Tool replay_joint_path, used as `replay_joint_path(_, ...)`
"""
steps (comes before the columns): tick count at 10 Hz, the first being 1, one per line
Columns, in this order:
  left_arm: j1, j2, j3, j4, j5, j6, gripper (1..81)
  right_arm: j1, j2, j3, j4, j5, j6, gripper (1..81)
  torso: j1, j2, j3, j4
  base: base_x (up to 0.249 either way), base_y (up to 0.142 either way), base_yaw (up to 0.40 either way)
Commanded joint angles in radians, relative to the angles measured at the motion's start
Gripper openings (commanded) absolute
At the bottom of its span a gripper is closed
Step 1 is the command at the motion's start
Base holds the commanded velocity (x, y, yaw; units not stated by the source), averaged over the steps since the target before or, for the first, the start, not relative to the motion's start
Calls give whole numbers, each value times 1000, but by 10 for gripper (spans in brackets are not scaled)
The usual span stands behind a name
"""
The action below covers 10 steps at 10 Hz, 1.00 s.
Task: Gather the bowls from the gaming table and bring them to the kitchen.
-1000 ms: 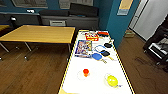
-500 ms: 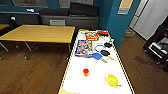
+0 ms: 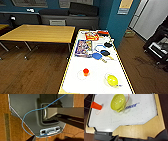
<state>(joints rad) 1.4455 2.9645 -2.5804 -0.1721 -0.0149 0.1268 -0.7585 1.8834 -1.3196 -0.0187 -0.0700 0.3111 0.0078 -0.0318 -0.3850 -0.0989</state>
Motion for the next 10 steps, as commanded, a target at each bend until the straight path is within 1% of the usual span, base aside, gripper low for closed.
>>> replay_joint_path(1, -7, 9, 5, -10, 78, -3, 811, 127, -31, -48, 45, -49, 28, 811, 0, 0, 0, 0, 0, 0, 0)
replay_joint_path(2, -7, 9, 5, -10, 78, -3, 811, 165, 3, -82, 52, -98, 36, 811, 0, 0, 0, 0, 0, 0, 0)
replay_joint_path(3, -7, 9, 5, -10, 78, -3, 811, 194, 29, -102, 56, -119, 45, 811, 0, 0, 0, 0, 0, 0, 0)
replay_joint_path(4, -7, 7, 3, -10, 78, -3, 811, 222, 68, -124, 56, -129, 60, 811, 0, 0, 0, 0, 0, 0, 0)
replay_joint_path(5, -7, 7, -1, -10, 78, -3, 811, 250, 88, -130, 56, -132, 63, 811, 0, 0, 0, 0, 0, 0, 0)
replay_joint_path(7, -7, 10, -14, -10, 78, -4, 811, 290, 117, -153, 49, -131, 129, 811, 0, 0, -1, 0, 0, 0, 0)
replay_joint_path(8, -7, 12, -14, -10, 78, -4, 811, 299, 134, -174, 51, -129, 160, 811, 0, 0, -1, 0, 0, 0, 0)
replay_joint_path(9, -7, 15, -15, -10, 78, -4, 811, 299, 148, -200, 48, -126, 212, 811, 0, 0, -1, 0, 0, 0, 0)
replay_joint_path(10, -9, 21, -15, -10, 78, -4, 811, 299, 160, -231, 48, -125, 246, 811, 1, 1, -1, 0, 0, 0, 0)
